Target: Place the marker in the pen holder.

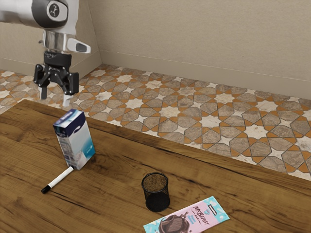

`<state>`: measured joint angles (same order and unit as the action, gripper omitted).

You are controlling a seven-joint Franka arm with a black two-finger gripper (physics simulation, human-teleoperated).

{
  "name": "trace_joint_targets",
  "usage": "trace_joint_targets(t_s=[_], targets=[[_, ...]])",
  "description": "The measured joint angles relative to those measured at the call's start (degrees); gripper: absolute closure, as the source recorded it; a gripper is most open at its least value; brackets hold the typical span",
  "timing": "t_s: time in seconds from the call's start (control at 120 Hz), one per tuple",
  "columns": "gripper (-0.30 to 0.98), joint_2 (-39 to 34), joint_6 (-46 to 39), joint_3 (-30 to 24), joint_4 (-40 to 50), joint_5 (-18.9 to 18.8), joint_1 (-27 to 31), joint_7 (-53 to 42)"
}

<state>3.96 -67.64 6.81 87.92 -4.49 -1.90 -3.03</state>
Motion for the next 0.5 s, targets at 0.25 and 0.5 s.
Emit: trace_joint_targets(t_s=[0.25, 0.5], targets=[[0.00, -6.57, -15.57, 0.11, 7.94, 0.42, -1.42, -1.18], [0.00, -26.02, -30.78, 1.83, 44.14, -1.76, -0.87, -2.05]])
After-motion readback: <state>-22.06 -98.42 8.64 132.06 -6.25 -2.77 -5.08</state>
